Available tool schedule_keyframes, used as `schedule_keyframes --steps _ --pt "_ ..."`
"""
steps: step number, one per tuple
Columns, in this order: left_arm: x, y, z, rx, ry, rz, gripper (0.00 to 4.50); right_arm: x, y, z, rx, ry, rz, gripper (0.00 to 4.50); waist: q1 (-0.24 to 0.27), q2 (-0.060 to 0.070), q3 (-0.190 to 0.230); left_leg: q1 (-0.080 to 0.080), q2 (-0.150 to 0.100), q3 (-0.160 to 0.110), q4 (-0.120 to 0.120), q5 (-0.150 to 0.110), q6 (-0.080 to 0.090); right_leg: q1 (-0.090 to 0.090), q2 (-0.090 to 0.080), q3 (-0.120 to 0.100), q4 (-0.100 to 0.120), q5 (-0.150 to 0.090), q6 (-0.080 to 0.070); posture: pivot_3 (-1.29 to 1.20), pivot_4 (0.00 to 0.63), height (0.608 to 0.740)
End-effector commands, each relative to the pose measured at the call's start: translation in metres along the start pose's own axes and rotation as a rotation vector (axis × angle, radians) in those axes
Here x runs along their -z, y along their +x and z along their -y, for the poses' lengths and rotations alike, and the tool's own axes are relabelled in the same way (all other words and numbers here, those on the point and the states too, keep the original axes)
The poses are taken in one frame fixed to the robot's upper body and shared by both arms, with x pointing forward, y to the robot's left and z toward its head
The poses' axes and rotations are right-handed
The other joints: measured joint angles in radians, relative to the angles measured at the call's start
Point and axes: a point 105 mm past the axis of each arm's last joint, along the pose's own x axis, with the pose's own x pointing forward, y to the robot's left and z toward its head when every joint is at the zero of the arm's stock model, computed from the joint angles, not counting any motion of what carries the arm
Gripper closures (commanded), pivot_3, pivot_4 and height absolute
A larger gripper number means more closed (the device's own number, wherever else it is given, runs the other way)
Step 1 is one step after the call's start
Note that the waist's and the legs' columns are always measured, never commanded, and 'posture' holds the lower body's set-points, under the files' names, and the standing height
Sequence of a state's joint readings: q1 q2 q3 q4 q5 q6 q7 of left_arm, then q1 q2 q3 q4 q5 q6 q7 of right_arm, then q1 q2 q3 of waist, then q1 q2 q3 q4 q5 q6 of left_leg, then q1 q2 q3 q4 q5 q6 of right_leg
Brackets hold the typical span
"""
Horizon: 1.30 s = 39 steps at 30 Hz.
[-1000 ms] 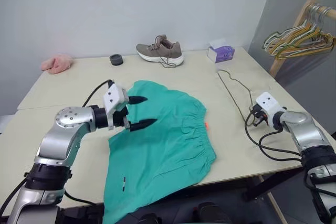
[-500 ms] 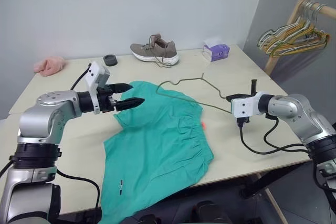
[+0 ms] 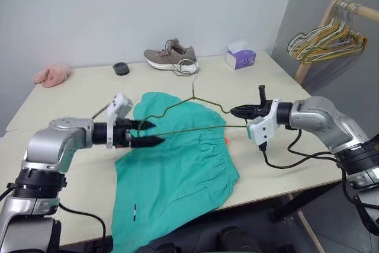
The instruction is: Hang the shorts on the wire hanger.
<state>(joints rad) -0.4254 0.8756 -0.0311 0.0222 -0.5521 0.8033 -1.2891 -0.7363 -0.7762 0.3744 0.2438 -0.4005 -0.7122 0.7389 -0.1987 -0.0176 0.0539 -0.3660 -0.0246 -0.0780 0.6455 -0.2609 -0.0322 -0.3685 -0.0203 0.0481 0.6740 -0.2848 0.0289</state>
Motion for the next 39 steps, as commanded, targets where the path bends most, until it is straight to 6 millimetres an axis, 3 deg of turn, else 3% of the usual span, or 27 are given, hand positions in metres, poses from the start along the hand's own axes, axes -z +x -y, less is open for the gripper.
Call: schedule_keyframes --steps 1,3,6,16,25,29,32,34,36,39 --pt "-0.007 -0.002 0.007 0.023 0.073 -0.018 0.00 -0.009 -0.002 0.026 0.089 -0.031 0.050 4.49 0.001 0.000 0.000 0.000 0.000 0.000 0.000 0.000 0.000 0.000 0.000 0.000 0.001 0.000 -0.001 -0.21 0.000 0.740" --pt "-0.004 -0.001 0.005 0.011 0.089 -0.034 0.00 -0.012 -0.002 0.028 0.099 -0.026 0.063 4.49 0.002 0.000 0.000 0.001 0.000 -0.002 0.000 0.000 0.000 -0.001 0.000 -0.001 0.005 -0.002 -0.003 -0.20 0.000 0.740" --pt "-0.006 0.001 0.003 -0.002 0.085 -0.016 0.59 -0.015 -0.001 0.028 0.103 -0.020 0.080 4.50 0.002 0.000 0.000 0.002 0.001 -0.003 0.000 0.000 0.000 0.000 0.002 -0.002 0.006 -0.004 -0.002 -0.20 0.000 0.740" --pt "0.001 0.002 0.008 0.031 0.073 -0.022 3.62 -0.021 -0.001 0.024 0.086 -0.022 0.109 4.50 -0.001 0.000 0.000 0.002 0.001 -0.003 0.001 0.001 0.000 0.000 0.002 -0.002 0.007 -0.005 0.000 -0.21 0.000 0.740" --pt "0.000 0.007 0.009 0.026 0.097 -0.014 3.73 -0.026 -0.003 0.017 0.064 0.008 0.133 4.50 0.000 0.000 0.000 0.002 0.001 -0.002 0.001 0.001 0.000 0.000 0.002 -0.002 0.007 -0.005 0.000 -0.21 0.000 0.740" --pt "0.000 0.009 0.008 0.014 0.111 -0.009 3.78 -0.035 -0.007 0.022 0.105 0.078 0.181 3.45 -0.001 0.000 0.000 0.002 0.001 -0.003 0.001 0.001 0.000 0.000 0.002 -0.002 0.007 -0.005 0.000 -0.21 0.000 0.740" --pt "0.000 0.011 0.008 0.007 0.138 -0.010 3.99 -0.040 -0.012 0.025 0.135 0.155 0.215 2.36 0.001 0.000 0.000 0.002 0.001 -0.003 0.001 0.001 0.000 0.000 0.002 -0.002 0.007 -0.005 0.000 -0.21 0.000 0.740" --pt "-0.001 0.012 0.008 -0.005 0.166 -0.008 4.01 -0.038 -0.018 0.030 0.159 0.285 0.218 1.64 0.002 0.000 0.000 0.002 0.001 -0.002 0.001 0.001 0.000 0.000 0.001 -0.002 0.007 -0.004 0.000 -0.21 0.000 0.740" --pt "-0.001 0.013 0.005 -0.041 0.247 -0.026 4.02 -0.025 -0.026 0.034 0.165 0.516 0.175 0.98 0.003 0.000 0.000 0.002 0.001 -0.003 0.001 0.001 0.000 0.000 0.001 -0.002 0.007 -0.004 -0.001 -0.21 0.000 0.740" --pt "-0.002 0.014 0.000 -0.088 0.392 -0.053 4.02 -0.010 -0.034 0.031 0.132 0.731 0.107 0.00 0.006 0.000 0.000 0.002 0.001 -0.003 0.002 0.001 0.000 0.000 0.001 -0.002 0.007 -0.002 -0.004 -0.21 0.000 0.740"
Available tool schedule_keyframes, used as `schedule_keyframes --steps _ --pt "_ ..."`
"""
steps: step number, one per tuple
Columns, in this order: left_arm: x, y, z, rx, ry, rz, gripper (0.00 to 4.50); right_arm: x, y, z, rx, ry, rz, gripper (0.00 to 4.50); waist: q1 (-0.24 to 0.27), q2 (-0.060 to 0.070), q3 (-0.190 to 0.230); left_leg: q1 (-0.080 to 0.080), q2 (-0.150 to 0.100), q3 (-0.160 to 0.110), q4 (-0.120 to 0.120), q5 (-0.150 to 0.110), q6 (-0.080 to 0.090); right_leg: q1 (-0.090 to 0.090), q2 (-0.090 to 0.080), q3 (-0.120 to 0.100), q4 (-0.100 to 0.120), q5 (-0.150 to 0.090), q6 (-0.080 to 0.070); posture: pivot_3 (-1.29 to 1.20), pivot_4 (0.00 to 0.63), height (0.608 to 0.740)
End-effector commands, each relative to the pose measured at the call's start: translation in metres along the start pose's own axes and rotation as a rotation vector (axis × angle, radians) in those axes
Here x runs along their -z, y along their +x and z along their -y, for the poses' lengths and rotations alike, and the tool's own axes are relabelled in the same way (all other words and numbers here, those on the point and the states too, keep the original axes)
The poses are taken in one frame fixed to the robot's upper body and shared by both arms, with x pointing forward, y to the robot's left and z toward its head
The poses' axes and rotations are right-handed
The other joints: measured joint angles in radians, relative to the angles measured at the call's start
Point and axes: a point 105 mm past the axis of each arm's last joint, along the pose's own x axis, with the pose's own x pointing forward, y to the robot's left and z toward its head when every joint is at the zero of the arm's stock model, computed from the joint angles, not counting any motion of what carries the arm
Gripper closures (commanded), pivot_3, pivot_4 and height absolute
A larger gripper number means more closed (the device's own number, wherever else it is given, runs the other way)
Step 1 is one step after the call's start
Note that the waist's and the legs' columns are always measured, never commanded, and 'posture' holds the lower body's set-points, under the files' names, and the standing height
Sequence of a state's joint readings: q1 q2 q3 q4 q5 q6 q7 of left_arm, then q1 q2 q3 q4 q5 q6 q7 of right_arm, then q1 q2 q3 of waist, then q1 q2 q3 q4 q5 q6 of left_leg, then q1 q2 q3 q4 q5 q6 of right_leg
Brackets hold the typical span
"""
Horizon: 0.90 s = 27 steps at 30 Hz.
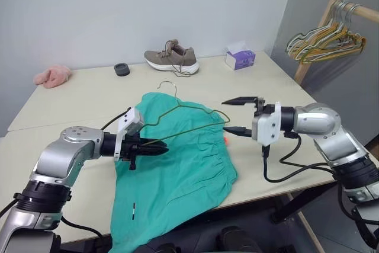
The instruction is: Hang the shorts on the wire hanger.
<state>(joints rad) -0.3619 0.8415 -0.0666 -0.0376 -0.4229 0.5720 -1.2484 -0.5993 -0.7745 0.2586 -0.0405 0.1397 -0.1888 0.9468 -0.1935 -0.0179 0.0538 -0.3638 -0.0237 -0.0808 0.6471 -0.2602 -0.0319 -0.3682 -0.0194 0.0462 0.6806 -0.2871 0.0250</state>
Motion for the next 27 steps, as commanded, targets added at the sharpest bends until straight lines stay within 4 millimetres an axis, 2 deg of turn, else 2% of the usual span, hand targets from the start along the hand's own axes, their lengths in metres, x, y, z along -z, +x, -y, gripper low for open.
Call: schedule_keyframes --steps 1,5,8,11,16,19,23,27 --pt "-0.012 0.000 -0.004 -0.052 0.201 -0.007 4.02 0.001 -0.015 0.016 0.041 0.183 -0.052 0.00 0.001 0.000 0.000 0.000 0.000 0.000 0.000 0.000 0.000 0.000 0.000 0.000 0.000 0.000 0.000 -0.21 0.000 0.740" --pt "-0.025 0.006 0.003 -0.041 0.390 0.038 4.02 0.010 -0.018 0.006 0.013 0.370 -0.130 0.00 0.001 0.000 0.000 0.000 0.000 0.000 -0.001 0.000 0.000 -0.001 0.000 0.000 0.000 -0.001 0.001 -0.20 0.000 0.740" --pt "-0.029 0.008 0.009 -0.028 0.567 0.038 4.02 0.011 -0.019 -0.003 -0.031 0.442 -0.158 0.00 0.001 0.000 0.000 0.000 0.000 0.000 -0.001 0.000 0.000 -0.001 0.000 0.000 0.000 -0.001 0.002 -0.20 0.000 0.740" --pt "-0.028 0.010 0.012 -0.020 0.692 0.040 4.03 0.016 -0.019 -0.005 -0.039 0.477 -0.195 0.00 0.001 0.000 0.000 0.000 0.000 0.001 -0.001 0.000 0.000 -0.001 0.000 0.000 -0.001 -0.002 0.003 -0.20 0.000 0.740" --pt "-0.017 0.011 0.015 -0.002 0.821 0.008 4.03 0.031 -0.020 0.005 -0.008 0.510 -0.271 0.00 0.000 0.000 0.000 0.000 0.000 0.001 -0.001 0.000 0.000 -0.001 0.000 0.000 -0.001 -0.003 0.005 -0.19 0.000 0.740" --pt "-0.014 0.011 0.018 0.010 0.887 -0.005 4.03 0.040 -0.023 0.004 -0.055 0.559 -0.326 0.00 0.000 0.001 0.000 0.000 0.000 0.001 -0.001 0.000 0.000 -0.001 0.000 0.000 0.000 -0.003 0.005 -0.18 0.000 0.740" --pt "-0.017 0.012 0.016 0.000 0.956 -0.006 4.03 0.035 -0.026 -0.021 -0.279 0.658 -0.332 0.00 0.002 0.001 0.000 0.000 0.000 0.001 -0.001 0.000 0.000 -0.001 -0.001 0.000 -0.001 -0.003 0.005 -0.18 0.000 0.740" --pt "-0.025 0.015 0.014 -0.007 1.014 0.000 4.03 0.034 -0.025 -0.037 -0.401 0.724 -0.352 0.00 0.004 0.001 0.000 -0.001 0.000 0.000 -0.001 0.000 0.000 -0.001 -0.001 -0.001 -0.001 -0.003 0.005 -0.18 0.000 0.740"
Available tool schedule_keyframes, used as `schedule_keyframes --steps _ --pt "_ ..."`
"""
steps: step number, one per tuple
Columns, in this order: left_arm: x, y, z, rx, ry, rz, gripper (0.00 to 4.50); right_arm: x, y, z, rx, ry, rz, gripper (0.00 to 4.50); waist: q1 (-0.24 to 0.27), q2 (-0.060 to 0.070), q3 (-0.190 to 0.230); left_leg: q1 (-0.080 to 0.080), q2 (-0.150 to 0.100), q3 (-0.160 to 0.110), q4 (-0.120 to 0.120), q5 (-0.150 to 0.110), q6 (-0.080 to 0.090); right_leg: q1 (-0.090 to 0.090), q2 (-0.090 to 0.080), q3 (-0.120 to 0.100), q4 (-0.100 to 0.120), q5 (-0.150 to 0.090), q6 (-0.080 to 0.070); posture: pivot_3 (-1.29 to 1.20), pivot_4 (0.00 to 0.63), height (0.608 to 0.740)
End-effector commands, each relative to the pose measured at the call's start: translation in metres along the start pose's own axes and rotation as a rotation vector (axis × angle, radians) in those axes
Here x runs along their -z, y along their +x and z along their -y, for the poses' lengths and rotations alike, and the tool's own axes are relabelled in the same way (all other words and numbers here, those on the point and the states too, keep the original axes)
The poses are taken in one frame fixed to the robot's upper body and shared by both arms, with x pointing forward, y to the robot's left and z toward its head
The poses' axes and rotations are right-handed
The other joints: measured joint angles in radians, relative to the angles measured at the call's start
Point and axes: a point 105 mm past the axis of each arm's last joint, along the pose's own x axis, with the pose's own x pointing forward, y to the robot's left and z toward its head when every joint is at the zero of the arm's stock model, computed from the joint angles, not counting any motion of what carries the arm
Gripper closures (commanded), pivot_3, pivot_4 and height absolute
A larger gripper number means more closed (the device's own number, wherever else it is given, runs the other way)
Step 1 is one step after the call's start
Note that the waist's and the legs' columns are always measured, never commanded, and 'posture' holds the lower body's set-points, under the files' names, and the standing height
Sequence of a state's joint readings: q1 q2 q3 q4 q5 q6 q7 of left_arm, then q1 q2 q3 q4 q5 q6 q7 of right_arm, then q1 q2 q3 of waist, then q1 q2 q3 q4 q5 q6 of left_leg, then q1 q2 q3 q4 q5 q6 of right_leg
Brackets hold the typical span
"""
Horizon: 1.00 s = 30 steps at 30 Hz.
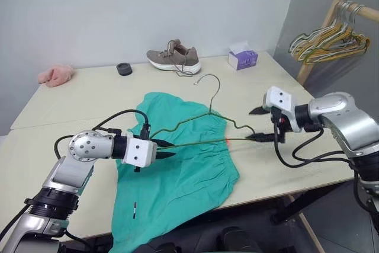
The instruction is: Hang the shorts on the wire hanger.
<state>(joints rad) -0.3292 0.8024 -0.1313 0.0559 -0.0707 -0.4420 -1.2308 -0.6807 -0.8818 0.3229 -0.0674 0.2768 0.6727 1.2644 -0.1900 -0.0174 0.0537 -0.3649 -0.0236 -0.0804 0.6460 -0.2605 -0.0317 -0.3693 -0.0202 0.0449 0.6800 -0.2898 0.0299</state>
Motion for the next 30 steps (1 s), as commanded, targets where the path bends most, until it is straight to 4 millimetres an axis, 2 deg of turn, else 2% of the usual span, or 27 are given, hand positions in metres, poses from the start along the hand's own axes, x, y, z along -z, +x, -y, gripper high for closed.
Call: schedule_keyframes --steps 1,6,10,13,16,24,30 --pt "-0.010 0.000 -0.016 -0.030 0.102 0.010 4.03 -0.004 0.003 -0.003 -0.058 0.000 -0.030 0.00 0.000 0.000 0.000 0.000 0.000 0.000 0.000 0.000 0.000 0.000 0.000 0.000 0.000 0.000 0.000 -0.18 0.000 0.740" --pt "-0.015 0.002 -0.019 -0.040 0.124 0.025 4.03 0.002 0.021 0.002 -0.049 0.042 -0.065 0.00 -0.006 0.000 0.000 0.001 0.000 0.000 0.000 0.000 0.000 0.000 0.000 0.000 0.000 0.000 0.000 -0.17 0.000 0.740" --pt "-0.018 0.003 -0.018 -0.035 0.130 0.027 4.03 0.004 0.031 -0.001 -0.076 0.071 -0.076 0.00 -0.003 0.000 0.000 0.000 0.000 0.000 0.000 0.000 0.000 0.000 0.000 -0.001 0.001 0.000 0.000 -0.17 0.000 0.740" --pt "-0.018 0.004 -0.017 -0.032 0.133 0.025 4.04 0.003 0.031 -0.004 -0.092 0.076 -0.076 0.96 -0.002 0.000 0.000 0.000 0.000 -0.001 0.000 0.000 0.000 0.000 0.000 0.000 0.000 0.000 0.000 -0.17 0.000 0.740" --pt "-0.018 0.004 -0.017 -0.026 0.139 0.021 4.04 0.003 0.030 -0.004 -0.096 0.087 -0.080 1.69 -0.002 0.000 0.000 0.000 0.000 -0.001 0.000 0.000 0.000 0.000 0.000 -0.001 0.000 0.000 0.000 -0.17 0.000 0.740" --pt "-0.018 0.004 -0.015 -0.028 0.145 0.027 4.05 0.005 0.030 -0.007 -0.098 0.109 -0.085 4.48 -0.004 0.000 0.000 0.000 0.000 -0.001 0.000 0.000 0.000 0.000 0.000 -0.001 0.000 0.000 0.000 -0.17 0.000 0.740" --pt "-0.016 0.003 -0.011 -0.027 0.094 0.045 4.05 0.006 0.030 -0.007 -0.087 0.120 -0.075 4.50 -0.003 0.000 0.000 0.000 0.000 -0.001 0.000 0.000 0.000 0.000 0.000 -0.001 0.000 0.000 0.000 -0.17 0.000 0.740"
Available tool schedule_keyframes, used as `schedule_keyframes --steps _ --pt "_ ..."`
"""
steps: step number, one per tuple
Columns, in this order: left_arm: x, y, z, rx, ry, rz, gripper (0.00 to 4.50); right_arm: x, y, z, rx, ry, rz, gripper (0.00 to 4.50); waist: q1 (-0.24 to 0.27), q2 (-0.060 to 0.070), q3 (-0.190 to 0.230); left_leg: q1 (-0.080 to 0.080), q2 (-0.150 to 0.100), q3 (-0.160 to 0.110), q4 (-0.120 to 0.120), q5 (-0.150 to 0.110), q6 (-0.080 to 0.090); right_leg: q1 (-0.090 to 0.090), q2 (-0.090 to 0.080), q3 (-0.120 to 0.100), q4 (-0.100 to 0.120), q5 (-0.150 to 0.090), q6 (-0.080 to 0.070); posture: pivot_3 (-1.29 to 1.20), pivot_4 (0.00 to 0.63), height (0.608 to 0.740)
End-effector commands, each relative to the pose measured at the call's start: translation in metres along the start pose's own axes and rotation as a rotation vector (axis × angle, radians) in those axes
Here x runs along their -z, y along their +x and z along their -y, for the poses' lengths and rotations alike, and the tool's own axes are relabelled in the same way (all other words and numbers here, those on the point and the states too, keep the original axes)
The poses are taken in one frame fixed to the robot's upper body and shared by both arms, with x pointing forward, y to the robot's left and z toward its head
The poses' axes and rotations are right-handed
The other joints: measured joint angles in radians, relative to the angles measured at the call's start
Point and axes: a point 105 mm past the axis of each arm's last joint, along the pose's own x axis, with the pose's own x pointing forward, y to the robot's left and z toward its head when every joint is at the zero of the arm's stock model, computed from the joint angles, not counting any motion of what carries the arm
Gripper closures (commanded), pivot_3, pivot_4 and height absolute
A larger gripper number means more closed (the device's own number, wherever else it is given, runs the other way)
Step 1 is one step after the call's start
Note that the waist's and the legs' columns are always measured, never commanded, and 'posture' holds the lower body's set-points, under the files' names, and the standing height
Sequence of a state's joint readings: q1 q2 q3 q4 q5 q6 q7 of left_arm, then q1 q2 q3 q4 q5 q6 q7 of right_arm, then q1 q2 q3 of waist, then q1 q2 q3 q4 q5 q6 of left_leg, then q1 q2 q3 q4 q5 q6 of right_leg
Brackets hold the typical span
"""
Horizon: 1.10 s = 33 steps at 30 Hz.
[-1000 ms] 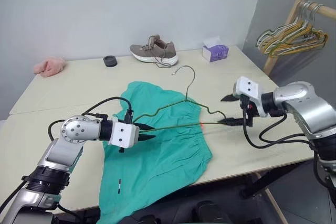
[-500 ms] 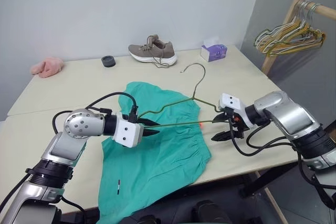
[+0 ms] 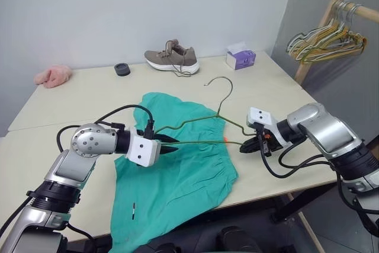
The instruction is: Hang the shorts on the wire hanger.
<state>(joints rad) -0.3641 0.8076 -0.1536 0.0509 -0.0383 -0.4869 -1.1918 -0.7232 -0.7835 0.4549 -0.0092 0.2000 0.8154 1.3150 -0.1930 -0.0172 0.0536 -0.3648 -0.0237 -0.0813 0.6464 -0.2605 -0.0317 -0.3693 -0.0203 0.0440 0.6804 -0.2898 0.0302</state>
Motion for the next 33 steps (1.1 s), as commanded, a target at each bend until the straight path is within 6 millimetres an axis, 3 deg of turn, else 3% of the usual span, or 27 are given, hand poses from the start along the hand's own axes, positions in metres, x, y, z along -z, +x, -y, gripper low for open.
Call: schedule_keyframes --steps 1,3,4,6,11,16,22,25,30,33 --pt "-0.011 -0.001 -0.002 -0.022 -0.035 0.068 4.05 -0.008 -0.008 0.004 0.048 -0.011 0.037 4.50 0.000 0.000 0.000 0.000 0.000 0.000 0.000 0.000 0.000 0.000 0.000 0.000 0.000 0.000 0.000 -0.17 0.000 0.740" --pt "-0.013 -0.004 -0.001 -0.024 -0.113 0.094 4.05 -0.008 -0.009 0.005 0.059 -0.014 0.039 4.50 -0.002 0.000 0.000 0.000 0.000 0.000 0.000 0.000 0.000 0.000 0.000 0.000 0.000 0.000 0.000 -0.17 0.000 0.740" --pt "-0.013 -0.005 -0.002 -0.037 -0.169 0.107 3.33 -0.008 -0.010 0.006 0.069 -0.019 0.043 4.50 -0.002 0.000 0.000 0.000 0.000 0.000 0.000 0.000 0.000 0.000 0.000 0.000 0.000 0.000 0.000 -0.17 0.000 0.740" --pt "-0.013 -0.008 -0.001 -0.047 -0.255 0.120 2.96 -0.007 -0.012 0.008 0.085 -0.028 0.049 4.50 -0.001 0.000 0.000 0.000 0.000 -0.001 0.000 0.000 0.000 0.000 0.000 -0.001 0.000 0.000 0.000 -0.17 0.000 0.740" --pt "-0.017 -0.013 0.000 -0.031 -0.459 0.149 1.43 -0.004 -0.017 0.011 0.137 -0.117 0.046 4.50 -0.001 0.000 0.000 0.000 0.000 -0.001 0.000 0.000 0.000 0.000 0.000 -0.001 0.000 0.000 0.000 -0.17 0.000 0.740" --pt "-0.010 -0.017 0.000 -0.036 -0.480 0.121 1.43 0.003 -0.019 0.013 0.163 -0.208 0.020 4.50 0.000 0.000 0.000 0.000 0.000 -0.001 0.000 0.000 0.000 0.000 0.000 -0.001 0.000 0.000 0.000 -0.18 0.000 0.740" --pt "0.019 -0.030 -0.005 -0.161 -0.501 0.047 1.43 0.011 -0.034 0.024 0.230 -0.166 0.036 4.50 -0.001 0.000 0.000 0.000 0.000 0.000 0.000 0.000 0.000 0.000 0.001 0.000 0.000 0.000 0.000 -0.18 0.000 0.740" --pt "0.035 -0.039 -0.001 -0.223 -0.595 0.024 1.43 0.020 -0.045 0.031 0.282 -0.147 0.032 4.50 0.000 0.000 0.000 0.000 0.000 0.000 0.000 0.000 0.000 0.000 0.000 0.000 0.000 0.000 0.000 -0.18 0.000 0.740" --pt "0.044 -0.046 -0.007 -0.330 -0.740 0.066 1.43 0.027 -0.054 0.038 0.333 -0.135 0.034 4.50 0.000 0.000 0.000 0.000 0.000 0.000 0.000 0.000 0.000 0.000 0.000 0.000 0.000 0.000 0.000 -0.18 0.000 0.740" --pt "0.045 -0.047 -0.009 -0.370 -0.887 0.116 0.87 0.030 -0.056 0.037 0.342 -0.125 0.035 4.50 -0.001 0.000 0.000 0.000 0.000 0.000 0.000 0.000 0.000 0.000 0.000 0.000 0.000 0.000 0.000 -0.19 0.000 0.740"
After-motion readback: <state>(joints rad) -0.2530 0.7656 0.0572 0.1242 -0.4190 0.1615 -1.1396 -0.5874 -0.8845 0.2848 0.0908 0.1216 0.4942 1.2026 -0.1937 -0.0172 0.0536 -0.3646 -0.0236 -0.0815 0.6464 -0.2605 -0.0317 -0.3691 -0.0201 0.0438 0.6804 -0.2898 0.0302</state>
